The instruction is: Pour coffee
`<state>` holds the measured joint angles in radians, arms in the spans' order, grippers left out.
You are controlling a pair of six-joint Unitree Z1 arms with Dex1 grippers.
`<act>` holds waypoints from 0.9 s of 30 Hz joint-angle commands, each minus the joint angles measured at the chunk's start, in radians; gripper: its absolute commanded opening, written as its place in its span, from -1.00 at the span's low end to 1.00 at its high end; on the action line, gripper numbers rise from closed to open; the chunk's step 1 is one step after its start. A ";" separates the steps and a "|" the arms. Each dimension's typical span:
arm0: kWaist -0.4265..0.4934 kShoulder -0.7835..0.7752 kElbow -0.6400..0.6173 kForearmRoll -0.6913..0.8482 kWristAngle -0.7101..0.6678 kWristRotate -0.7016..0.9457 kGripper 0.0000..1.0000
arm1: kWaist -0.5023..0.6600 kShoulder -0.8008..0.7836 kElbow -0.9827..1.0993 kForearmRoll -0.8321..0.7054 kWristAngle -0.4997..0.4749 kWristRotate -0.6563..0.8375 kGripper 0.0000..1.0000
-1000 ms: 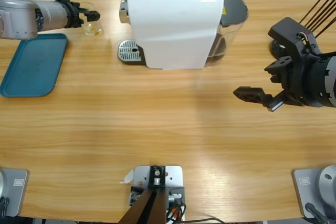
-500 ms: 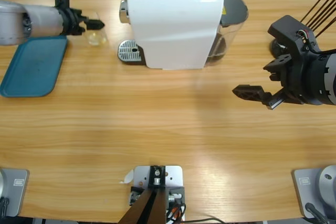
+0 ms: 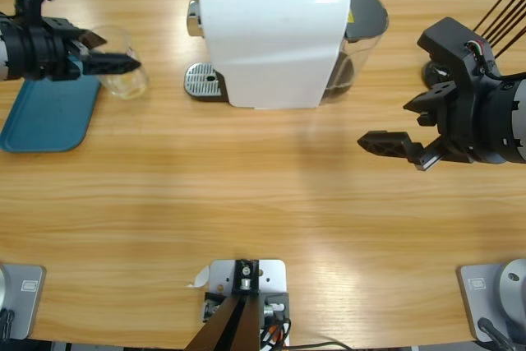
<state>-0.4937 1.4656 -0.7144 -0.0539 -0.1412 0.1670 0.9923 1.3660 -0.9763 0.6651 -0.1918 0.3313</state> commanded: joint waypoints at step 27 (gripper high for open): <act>-0.103 0.426 -0.056 -0.422 -0.009 0.137 -1.00 | -0.013 -0.038 0.026 0.071 0.026 -0.052 0.70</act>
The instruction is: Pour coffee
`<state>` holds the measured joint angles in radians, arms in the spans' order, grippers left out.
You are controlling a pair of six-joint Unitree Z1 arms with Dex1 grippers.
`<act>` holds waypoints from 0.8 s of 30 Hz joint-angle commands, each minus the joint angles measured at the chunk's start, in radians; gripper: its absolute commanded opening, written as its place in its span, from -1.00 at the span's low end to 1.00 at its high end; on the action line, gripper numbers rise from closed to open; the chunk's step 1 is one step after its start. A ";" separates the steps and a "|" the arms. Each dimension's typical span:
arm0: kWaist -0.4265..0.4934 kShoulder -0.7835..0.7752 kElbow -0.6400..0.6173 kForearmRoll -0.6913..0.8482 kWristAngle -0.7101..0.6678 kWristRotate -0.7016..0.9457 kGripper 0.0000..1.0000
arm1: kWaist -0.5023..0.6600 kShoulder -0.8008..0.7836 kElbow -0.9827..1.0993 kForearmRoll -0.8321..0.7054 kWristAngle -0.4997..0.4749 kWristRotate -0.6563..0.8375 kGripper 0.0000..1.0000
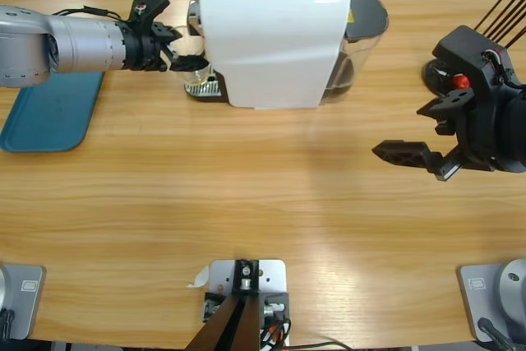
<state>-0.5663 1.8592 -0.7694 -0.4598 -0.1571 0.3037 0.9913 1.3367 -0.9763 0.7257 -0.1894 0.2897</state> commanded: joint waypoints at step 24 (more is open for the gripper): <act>-0.060 0.036 0.021 -0.036 0.022 -0.021 0.99 | -0.012 -0.008 0.046 0.009 0.045 -0.011 0.70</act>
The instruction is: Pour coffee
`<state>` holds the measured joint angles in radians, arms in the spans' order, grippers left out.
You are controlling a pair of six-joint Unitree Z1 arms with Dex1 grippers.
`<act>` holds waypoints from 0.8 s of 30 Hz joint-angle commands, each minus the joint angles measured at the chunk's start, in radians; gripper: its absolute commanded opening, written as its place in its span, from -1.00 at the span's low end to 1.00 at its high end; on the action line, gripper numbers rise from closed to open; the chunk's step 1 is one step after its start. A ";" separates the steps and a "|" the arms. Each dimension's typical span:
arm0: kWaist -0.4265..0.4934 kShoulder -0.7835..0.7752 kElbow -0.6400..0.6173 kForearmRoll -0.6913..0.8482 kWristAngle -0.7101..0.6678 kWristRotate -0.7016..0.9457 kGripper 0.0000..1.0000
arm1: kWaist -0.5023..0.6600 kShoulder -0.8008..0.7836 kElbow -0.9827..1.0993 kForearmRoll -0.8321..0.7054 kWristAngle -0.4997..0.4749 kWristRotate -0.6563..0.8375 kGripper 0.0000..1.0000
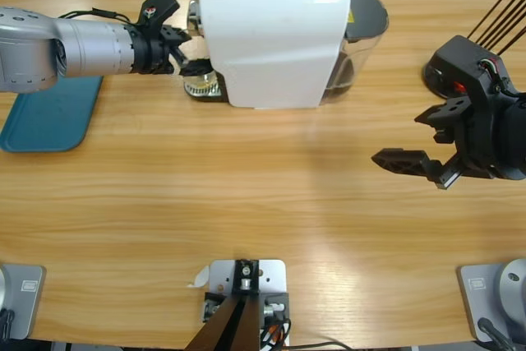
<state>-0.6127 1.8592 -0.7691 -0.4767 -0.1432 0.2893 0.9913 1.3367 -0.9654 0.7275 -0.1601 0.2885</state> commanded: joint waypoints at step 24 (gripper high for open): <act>-0.021 -0.562 0.072 0.569 0.014 -0.118 0.99 | -0.012 -0.015 -0.015 0.012 0.022 -0.009 0.71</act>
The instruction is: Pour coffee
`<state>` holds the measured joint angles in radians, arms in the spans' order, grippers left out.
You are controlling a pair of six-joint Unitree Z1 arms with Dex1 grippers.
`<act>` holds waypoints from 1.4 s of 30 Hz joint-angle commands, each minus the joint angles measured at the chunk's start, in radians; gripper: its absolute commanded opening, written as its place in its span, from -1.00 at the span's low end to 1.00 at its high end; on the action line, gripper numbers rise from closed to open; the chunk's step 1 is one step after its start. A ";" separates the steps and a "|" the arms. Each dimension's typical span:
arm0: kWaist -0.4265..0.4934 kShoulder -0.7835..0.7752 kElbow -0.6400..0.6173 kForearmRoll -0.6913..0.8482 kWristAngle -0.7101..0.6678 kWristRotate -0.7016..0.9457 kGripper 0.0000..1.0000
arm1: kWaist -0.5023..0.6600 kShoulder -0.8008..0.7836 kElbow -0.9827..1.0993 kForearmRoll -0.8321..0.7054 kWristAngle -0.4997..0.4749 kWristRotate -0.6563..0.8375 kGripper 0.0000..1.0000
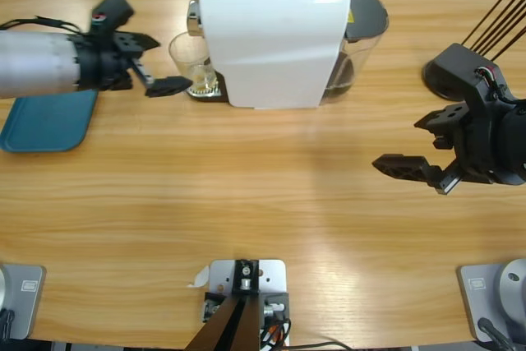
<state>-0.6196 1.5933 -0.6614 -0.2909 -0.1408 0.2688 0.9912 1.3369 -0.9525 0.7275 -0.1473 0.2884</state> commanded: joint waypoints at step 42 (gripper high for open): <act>-0.037 -0.494 -0.066 0.800 0.067 -0.238 0.79 | -0.427 0.550 -1.113 0.484 0.146 -0.351 -1.00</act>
<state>-0.6474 1.1019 -0.7647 0.5187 -0.0875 0.0337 0.5730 1.8407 -2.0480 1.1963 -0.0034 -0.0623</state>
